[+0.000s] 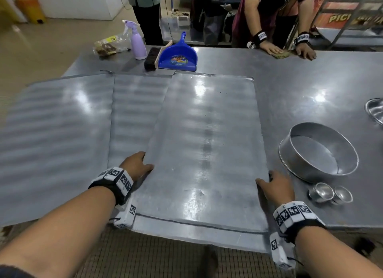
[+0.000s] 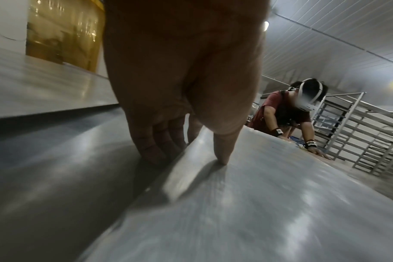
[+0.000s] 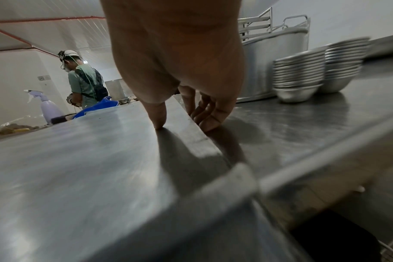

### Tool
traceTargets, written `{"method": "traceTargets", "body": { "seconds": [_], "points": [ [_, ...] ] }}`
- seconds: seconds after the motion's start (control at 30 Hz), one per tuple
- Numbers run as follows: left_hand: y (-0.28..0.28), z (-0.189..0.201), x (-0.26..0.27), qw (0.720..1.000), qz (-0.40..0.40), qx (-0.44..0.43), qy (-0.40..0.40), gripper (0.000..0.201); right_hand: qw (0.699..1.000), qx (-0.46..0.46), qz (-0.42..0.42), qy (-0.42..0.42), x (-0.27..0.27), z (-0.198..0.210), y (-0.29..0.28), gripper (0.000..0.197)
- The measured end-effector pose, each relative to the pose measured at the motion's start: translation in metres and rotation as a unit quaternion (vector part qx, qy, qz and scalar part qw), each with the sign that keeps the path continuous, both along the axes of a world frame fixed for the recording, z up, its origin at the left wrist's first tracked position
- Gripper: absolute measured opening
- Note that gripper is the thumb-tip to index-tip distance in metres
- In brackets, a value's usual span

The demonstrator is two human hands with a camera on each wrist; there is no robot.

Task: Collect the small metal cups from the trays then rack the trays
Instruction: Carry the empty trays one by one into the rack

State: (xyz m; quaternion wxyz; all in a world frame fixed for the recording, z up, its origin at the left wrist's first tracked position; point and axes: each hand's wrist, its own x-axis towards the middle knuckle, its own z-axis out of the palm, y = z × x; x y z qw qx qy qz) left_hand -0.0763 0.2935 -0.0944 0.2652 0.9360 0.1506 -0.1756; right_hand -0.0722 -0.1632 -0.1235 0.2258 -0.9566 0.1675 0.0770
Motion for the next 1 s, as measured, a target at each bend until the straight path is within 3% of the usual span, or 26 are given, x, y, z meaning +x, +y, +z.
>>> {"method": "traceTargets", "body": {
  "seconds": [0.2, 0.27, 0.33, 0.4, 0.53, 0.7, 0.87, 1.0],
  "points": [
    [-0.002, 0.004, -0.042, 1.000, -0.010, -0.008, 0.010, 0.050, 0.998, 0.045, -0.023, 0.020, -0.046, 0.018, 0.009, 0.044],
    [-0.013, 0.012, -0.054, 0.997, -0.037, 0.052, 0.035, 0.061, 0.998, 0.066, -0.011, 0.017, -0.057, 0.024, 0.016, 0.054],
    [-0.028, 0.021, -0.072, 0.988, -0.083, 0.130, 0.027, 0.075, 0.997, 0.077, 0.022, -0.008, -0.073, 0.026, 0.027, 0.054],
    [-0.043, 0.027, -0.092, 0.977, -0.153, 0.150, -0.009, 0.085, 0.992, 0.106, 0.064, -0.027, -0.093, 0.024, 0.039, 0.053],
    [-0.054, 0.022, -0.134, 0.951, -0.279, 0.130, 0.002, 0.071, 0.975, 0.063, 0.215, -0.006, -0.135, 0.024, 0.062, 0.066],
    [-0.044, 0.008, -0.162, 0.960, -0.257, 0.084, -0.067, 0.066, 0.956, 0.017, 0.291, -0.031, -0.162, 0.012, 0.065, 0.073],
    [-0.048, 0.004, -0.175, 0.969, -0.225, 0.049, -0.095, 0.049, 0.959, 0.042, 0.278, -0.034, -0.170, 0.015, 0.069, 0.040],
    [-0.050, -0.003, -0.186, 0.972, -0.199, 0.036, -0.118, 0.040, 0.968, 0.063, 0.242, -0.027, -0.179, 0.017, 0.075, 0.033]
  ]
}}
